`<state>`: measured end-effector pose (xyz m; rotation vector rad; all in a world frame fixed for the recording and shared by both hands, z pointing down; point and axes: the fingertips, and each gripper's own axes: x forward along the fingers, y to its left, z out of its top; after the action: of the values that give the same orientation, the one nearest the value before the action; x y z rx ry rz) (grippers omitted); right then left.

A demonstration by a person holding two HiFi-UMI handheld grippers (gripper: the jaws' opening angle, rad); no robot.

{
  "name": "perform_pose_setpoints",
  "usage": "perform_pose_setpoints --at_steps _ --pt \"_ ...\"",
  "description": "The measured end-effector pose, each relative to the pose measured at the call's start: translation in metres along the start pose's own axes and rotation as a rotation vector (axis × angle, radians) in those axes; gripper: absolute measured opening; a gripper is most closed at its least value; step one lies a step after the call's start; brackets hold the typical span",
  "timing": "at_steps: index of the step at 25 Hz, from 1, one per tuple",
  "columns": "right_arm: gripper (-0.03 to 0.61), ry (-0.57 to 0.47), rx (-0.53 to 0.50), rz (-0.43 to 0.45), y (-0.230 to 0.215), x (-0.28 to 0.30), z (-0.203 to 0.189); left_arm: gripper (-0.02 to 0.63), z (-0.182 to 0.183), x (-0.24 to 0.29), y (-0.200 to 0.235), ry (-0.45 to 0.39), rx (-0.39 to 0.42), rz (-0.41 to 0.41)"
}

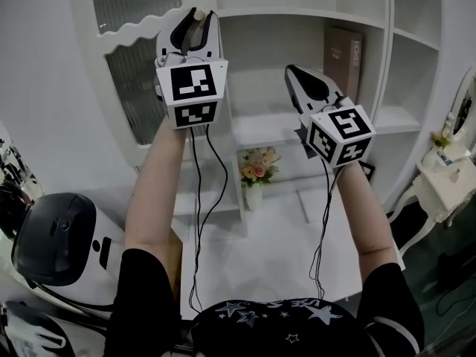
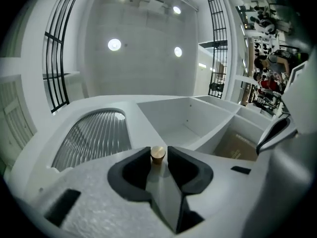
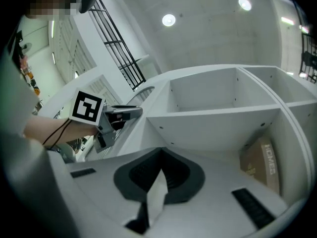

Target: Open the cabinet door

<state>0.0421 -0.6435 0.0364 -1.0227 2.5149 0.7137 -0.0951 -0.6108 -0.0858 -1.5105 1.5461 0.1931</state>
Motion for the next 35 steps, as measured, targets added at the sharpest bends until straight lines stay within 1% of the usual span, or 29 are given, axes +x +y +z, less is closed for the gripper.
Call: perform_pose_setpoints --at_steps 3,7,9,12,16,20,23,28,31,35 --pt "0.005 0.001 0.020 0.033 0.001 0.002 -0.008 0.095 0.000 0.001 0.002 0.003 -0.031 0.017" --pt "0.005 0.003 0.054 0.072 0.003 0.000 -0.017 0.087 -0.002 -0.002 0.003 0.003 -0.058 0.046" --pt "0.005 0.002 0.068 0.097 0.006 -0.002 -0.019 0.086 -0.003 -0.005 0.004 0.005 -0.089 0.055" --pt "0.005 -0.007 0.051 0.122 0.009 -0.004 -0.013 0.084 0.002 -0.010 0.007 0.020 -0.138 0.040" --pt "0.005 -0.015 0.051 0.103 0.008 -0.007 0.001 0.083 0.010 -0.018 0.009 0.030 -0.204 -0.006" --pt "0.005 -0.013 0.016 0.076 0.015 -0.014 0.020 0.083 0.022 -0.030 0.011 0.006 -0.232 -0.036" --pt "0.005 -0.025 0.011 0.047 0.020 -0.021 0.035 0.081 0.032 -0.038 0.012 -0.004 -0.250 -0.069" --pt "0.005 -0.040 0.012 0.020 0.038 -0.032 0.054 0.081 0.049 -0.055 0.018 -0.015 -0.292 -0.120" --pt "0.005 -0.042 0.013 0.009 0.048 -0.041 0.064 0.080 0.061 -0.068 0.023 -0.041 -0.328 -0.127" --pt "0.005 -0.042 0.003 -0.003 0.065 -0.047 0.072 0.080 0.074 -0.084 0.032 -0.070 -0.383 -0.158"
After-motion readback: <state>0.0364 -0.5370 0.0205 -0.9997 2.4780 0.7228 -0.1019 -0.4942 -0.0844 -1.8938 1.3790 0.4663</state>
